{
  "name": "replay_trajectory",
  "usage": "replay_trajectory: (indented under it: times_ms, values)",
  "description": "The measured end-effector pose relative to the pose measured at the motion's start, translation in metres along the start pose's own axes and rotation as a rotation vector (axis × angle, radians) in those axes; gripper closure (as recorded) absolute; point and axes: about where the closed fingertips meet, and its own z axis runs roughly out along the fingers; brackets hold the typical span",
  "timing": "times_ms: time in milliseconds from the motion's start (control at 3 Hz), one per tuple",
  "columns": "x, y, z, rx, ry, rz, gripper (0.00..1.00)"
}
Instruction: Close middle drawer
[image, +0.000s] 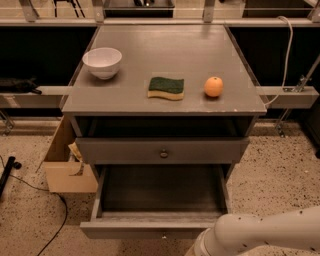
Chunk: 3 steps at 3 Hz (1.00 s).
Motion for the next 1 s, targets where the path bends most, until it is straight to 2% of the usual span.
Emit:
replay_trajectory:
  times_ms: [333,667,1000]
  values:
    - [-0.022,0.009,-0.051,0.053,0.029,0.016,1.00]
    - [-0.036,0.001,-0.080,0.124,0.010,-0.015,1.00]
    - [-0.036,0.001,-0.080,0.124,0.010,-0.015,1.00]
